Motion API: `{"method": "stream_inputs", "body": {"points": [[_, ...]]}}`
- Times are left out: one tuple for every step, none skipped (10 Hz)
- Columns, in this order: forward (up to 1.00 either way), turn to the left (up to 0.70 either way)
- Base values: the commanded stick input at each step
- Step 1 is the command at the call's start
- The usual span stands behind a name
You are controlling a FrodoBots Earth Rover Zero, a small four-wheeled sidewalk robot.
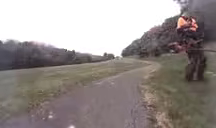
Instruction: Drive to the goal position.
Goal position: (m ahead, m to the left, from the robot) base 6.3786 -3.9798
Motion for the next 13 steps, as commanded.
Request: {"method": "stream_inputs", "body": {"points": [[0.6,0.0],[0.6,0.0],[0.6,-0.15],[0.6,-0.15],[0.6,-0.15],[0.6,-0.15],[0.6,-0.15],[0.6,-0.15],[0.6,-0.15],[0.6,-0.15],[0.6,-0.15],[0.6,-0.15],[0.6,-0.15]]}}
